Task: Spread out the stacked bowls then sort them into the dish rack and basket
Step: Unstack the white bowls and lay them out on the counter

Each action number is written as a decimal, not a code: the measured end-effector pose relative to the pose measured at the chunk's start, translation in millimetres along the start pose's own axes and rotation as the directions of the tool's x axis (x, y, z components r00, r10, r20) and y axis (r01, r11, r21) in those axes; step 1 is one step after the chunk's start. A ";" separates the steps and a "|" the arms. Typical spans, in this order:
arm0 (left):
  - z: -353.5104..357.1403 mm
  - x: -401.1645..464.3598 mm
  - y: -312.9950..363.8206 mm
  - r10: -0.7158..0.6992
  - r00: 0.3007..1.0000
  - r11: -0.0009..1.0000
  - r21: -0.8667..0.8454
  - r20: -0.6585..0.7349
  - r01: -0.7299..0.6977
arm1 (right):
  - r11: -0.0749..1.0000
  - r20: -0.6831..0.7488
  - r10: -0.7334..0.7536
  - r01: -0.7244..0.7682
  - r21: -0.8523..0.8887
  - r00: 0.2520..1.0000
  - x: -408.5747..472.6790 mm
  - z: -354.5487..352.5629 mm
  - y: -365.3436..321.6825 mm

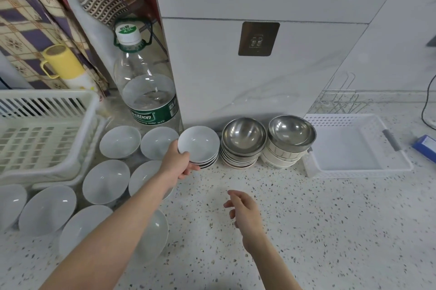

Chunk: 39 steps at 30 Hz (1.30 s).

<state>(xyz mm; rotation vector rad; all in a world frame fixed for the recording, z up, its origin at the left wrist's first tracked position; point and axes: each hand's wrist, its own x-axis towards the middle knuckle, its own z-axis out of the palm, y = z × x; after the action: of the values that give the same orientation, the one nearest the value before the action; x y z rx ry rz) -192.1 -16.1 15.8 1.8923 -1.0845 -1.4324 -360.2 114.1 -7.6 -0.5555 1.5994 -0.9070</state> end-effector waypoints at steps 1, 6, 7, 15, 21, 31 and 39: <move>-0.3 0.5 0.6 0.009 1.000 1.000 -0.001 -0.006 -0.009 | 1.000 0.007 0.004 -0.004 -0.004 1.000 1.4 0.8 -0.1; -3.2 -1.2 5.0 0.030 1.000 0.999 -0.024 0.006 -0.030 | 1.000 0.031 0.013 -0.012 -0.023 0.999 7.3 5.2 -4.3; -5.1 -2.7 5.6 0.028 1.000 0.998 -0.050 0.008 -0.028 | 1.000 0.034 0.001 0.000 -0.032 0.999 8.0 6.0 -6.3; -33.9 -32.1 -3.4 0.065 0.998 0.940 -0.336 -0.013 -0.066 | 0.888 0.052 -0.257 0.257 -0.382 0.965 33.0 30.2 -38.9; -50.2 -61.5 -20.5 0.059 0.995 0.892 -0.444 -0.075 -0.087 | 0.797 0.009 -0.350 0.303 -0.522 0.937 49.8 62.1 -55.7; -70.0 -83.9 -51.1 -0.010 0.990 0.866 -0.497 -0.141 -0.062 | 0.825 -0.090 -0.221 0.137 -0.549 0.971 67.2 88.1 -63.5; -70.1 -88.7 -54.3 -0.024 0.990 0.865 -0.500 -0.142 -0.051 | 0.884 -0.141 -0.197 0.114 -0.454 0.970 65.6 94.7 -63.1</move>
<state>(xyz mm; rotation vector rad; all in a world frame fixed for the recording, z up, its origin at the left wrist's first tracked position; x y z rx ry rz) -120.4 83.7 40.8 1.5711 -0.5751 -1.3785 -291.5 2.4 -0.6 -0.9551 1.9698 -0.7233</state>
